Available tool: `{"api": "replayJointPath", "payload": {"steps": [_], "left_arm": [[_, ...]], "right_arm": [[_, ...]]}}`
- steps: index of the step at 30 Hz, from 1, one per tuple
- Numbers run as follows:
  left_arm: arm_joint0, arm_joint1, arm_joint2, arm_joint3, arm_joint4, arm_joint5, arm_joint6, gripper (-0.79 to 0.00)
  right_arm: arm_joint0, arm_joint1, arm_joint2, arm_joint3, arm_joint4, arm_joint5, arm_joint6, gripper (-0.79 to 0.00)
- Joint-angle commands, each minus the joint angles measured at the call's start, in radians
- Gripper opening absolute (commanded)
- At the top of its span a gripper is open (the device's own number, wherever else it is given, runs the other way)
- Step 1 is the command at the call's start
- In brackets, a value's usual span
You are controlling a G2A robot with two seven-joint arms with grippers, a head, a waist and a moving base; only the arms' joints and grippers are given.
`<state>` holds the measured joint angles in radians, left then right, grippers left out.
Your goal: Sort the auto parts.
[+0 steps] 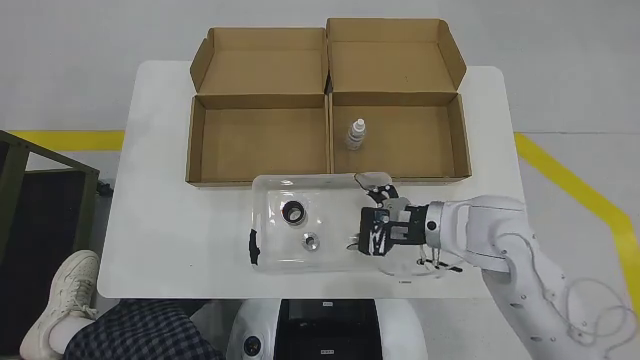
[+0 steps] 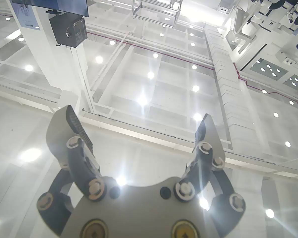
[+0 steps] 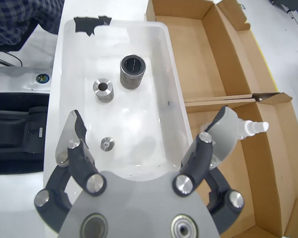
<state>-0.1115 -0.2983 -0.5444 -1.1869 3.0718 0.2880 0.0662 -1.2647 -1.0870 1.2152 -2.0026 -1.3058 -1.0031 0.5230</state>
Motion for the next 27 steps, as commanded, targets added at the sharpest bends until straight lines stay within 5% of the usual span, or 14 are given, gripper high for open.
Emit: {"api": "replayJointPath", "payload": {"steps": [1,27], "left_arm": [[0.000,0.000,0.000,0.000,0.000,0.000,0.000,0.000],[0.000,0.000,0.000,0.000,0.000,0.000,0.000,0.000]], "right_arm": [[0.006,0.002,-0.011,0.006,-0.009,-0.001,0.029,0.000],[0.126,0.013,-0.161,0.108,0.034,-0.009,0.265,-0.077]]}}
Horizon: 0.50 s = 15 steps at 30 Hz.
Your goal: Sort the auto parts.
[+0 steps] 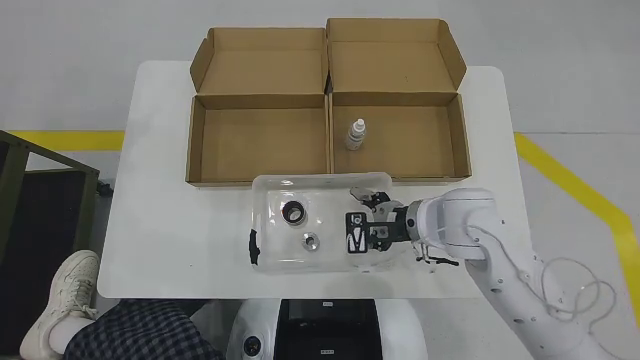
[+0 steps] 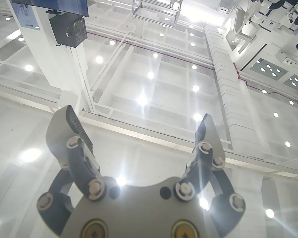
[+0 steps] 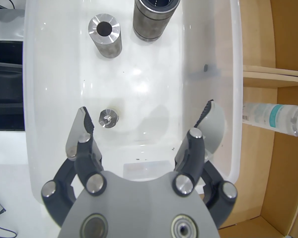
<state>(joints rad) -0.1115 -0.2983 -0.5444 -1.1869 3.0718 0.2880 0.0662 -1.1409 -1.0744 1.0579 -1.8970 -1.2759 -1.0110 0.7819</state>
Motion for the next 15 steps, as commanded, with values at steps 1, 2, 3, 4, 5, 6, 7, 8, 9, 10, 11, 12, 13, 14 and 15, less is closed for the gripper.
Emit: {"api": "replayJointPath", "payload": {"steps": [1,2,3,4,5,6,7,8,9,10,11,12,13,14,15], "left_arm": [[0.000,0.000,0.000,0.000,0.000,0.000,0.000,0.000],[0.000,0.000,0.000,0.000,0.000,0.000,0.000,0.000],[0.000,0.000,0.000,0.000,0.000,0.000,0.000,0.000],[0.000,0.000,0.000,0.000,0.000,0.000,0.000,0.000],[0.000,0.000,0.000,0.000,0.000,0.000,0.000,0.000],[0.000,0.000,0.000,0.000,0.000,0.000,0.000,0.000],[0.000,0.000,0.000,0.000,0.000,0.000,0.000,0.000],[0.000,0.000,0.000,0.000,0.000,0.000,0.000,0.000],[0.000,0.000,0.000,0.000,0.000,0.000,0.000,0.000],[0.000,0.000,0.000,0.000,0.000,0.000,0.000,0.000],[0.000,0.000,0.000,0.000,0.000,0.000,0.000,0.000],[0.000,0.000,0.000,0.000,0.000,0.000,0.000,0.000],[0.000,0.000,0.000,0.000,0.000,0.000,0.000,0.000],[0.000,0.000,0.000,0.000,0.000,0.000,0.000,0.000],[0.000,0.000,0.000,0.000,0.000,0.000,0.000,0.000]], "right_arm": [[0.005,0.002,-0.009,0.003,0.008,-0.001,0.014,-0.086],[0.008,0.003,-0.015,0.004,0.013,-0.001,0.022,-0.095],[0.010,0.005,-0.019,0.004,0.015,-0.001,0.026,-0.111],[0.012,0.007,-0.024,0.007,0.016,-0.001,0.026,-0.132],[0.014,0.009,-0.029,0.009,0.015,-0.001,0.026,-0.151],[0.017,0.011,-0.034,0.012,0.012,-0.001,0.026,-0.166],[0.019,0.013,-0.039,0.014,0.013,-0.001,0.026,-0.169],[0.022,0.015,-0.043,0.017,0.014,-0.001,0.026,-0.169],[0.025,0.017,-0.048,0.020,0.013,-0.001,0.026,-0.179],[0.028,0.019,-0.054,0.023,0.013,-0.001,0.026,-0.185],[0.031,0.020,-0.060,0.026,0.013,-0.001,0.026,-0.191],[0.035,0.022,-0.066,0.029,0.012,-0.001,0.027,-0.200],[0.038,0.024,-0.073,0.032,0.011,0.000,0.027,-0.215],[0.042,0.026,-0.080,0.035,0.011,0.000,0.027,-0.231],[0.045,0.028,-0.086,0.037,0.011,0.000,0.027,-0.237]]}}
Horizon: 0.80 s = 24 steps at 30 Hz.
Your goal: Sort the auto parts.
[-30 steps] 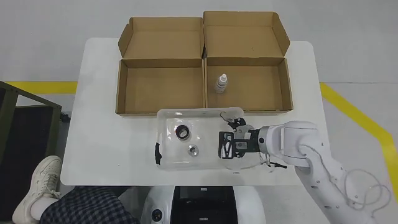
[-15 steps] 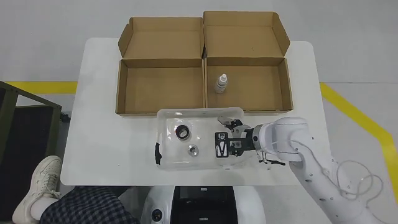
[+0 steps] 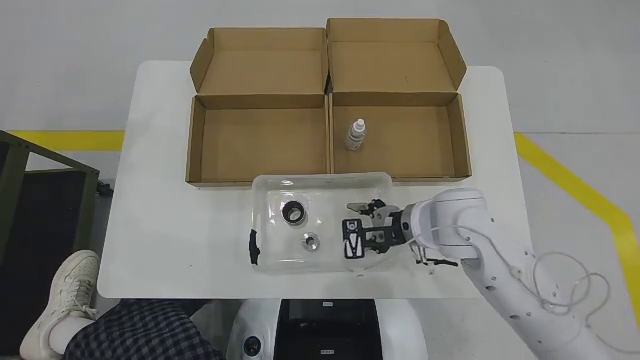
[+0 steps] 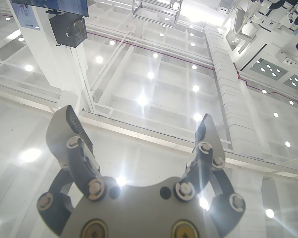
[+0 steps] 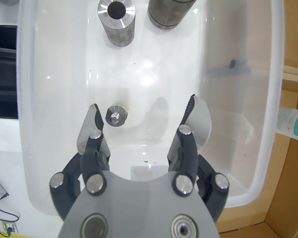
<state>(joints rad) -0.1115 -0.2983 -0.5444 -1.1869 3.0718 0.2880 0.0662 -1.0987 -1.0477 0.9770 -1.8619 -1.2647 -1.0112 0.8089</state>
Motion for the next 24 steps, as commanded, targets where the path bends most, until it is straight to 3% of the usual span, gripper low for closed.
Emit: {"api": "replayJointPath", "payload": {"steps": [1,14,15,20,24], "left_arm": [[0.000,0.000,0.000,0.000,0.000,0.000,0.000,0.000],[0.000,0.000,0.000,0.000,0.000,0.000,0.000,0.000],[0.000,0.000,0.000,0.000,0.000,0.000,0.000,0.000],[0.000,0.000,0.000,0.000,0.000,0.000,0.000,0.000],[0.000,0.000,0.000,0.000,0.000,0.000,0.000,0.000]], "right_arm": [[0.006,0.004,-0.011,0.005,0.001,0.001,0.001,-0.249],[0.055,0.034,-0.098,0.029,0.021,0.019,0.019,-0.462],[0.059,0.036,-0.104,0.030,0.026,0.021,0.021,-0.489],[0.079,0.049,-0.139,0.033,0.043,0.024,0.024,-0.773],[0.094,0.058,-0.145,0.013,0.071,0.029,0.029,-0.785]]}}
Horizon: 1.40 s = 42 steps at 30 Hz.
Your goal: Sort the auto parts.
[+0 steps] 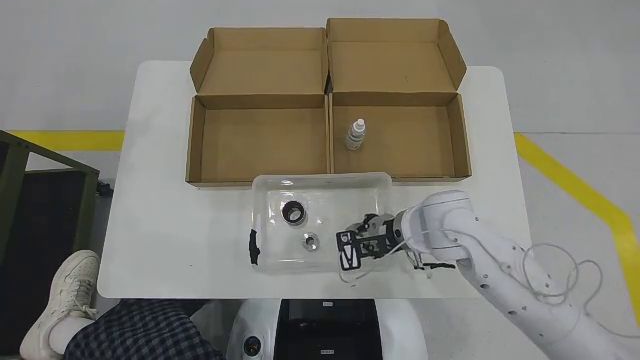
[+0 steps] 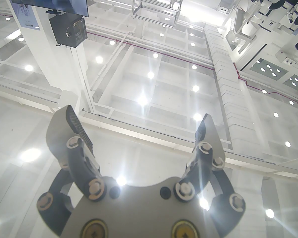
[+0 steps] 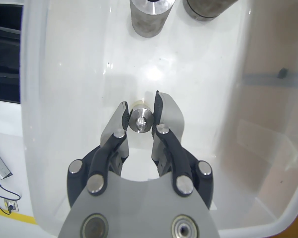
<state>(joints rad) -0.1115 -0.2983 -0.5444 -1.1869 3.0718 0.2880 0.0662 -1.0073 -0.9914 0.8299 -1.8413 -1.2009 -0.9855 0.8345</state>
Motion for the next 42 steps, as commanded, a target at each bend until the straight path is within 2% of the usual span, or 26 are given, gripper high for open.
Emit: {"api": "replayJointPath", "payload": {"steps": [1,7,12,20,29,42], "left_arm": [[0.000,0.000,0.000,0.000,0.000,0.000,0.000,0.000],[0.000,0.000,0.000,0.000,0.000,0.000,0.000,0.000],[0.000,0.000,0.000,0.000,0.000,0.000,0.000,0.000],[0.000,0.000,0.000,0.000,0.000,0.000,0.000,0.000],[0.000,0.000,0.000,0.000,0.000,0.000,0.000,0.000],[0.000,0.000,0.000,0.000,0.000,0.000,0.000,0.000]], "right_arm": [[0.004,0.004,0.005,-0.016,0.012,0.007,0.007,-0.785],[-0.002,0.015,0.045,-0.073,0.032,0.038,-0.010,-0.785],[-0.025,0.022,0.095,-0.109,0.017,0.081,-0.106,-0.785],[-0.104,0.033,0.221,-0.125,-0.048,0.168,-0.486,-0.785],[-0.217,0.043,0.375,-0.121,-0.027,0.238,-0.940,-0.785],[-0.252,0.030,0.416,-0.151,-0.007,0.287,-1.233,-0.785]]}}
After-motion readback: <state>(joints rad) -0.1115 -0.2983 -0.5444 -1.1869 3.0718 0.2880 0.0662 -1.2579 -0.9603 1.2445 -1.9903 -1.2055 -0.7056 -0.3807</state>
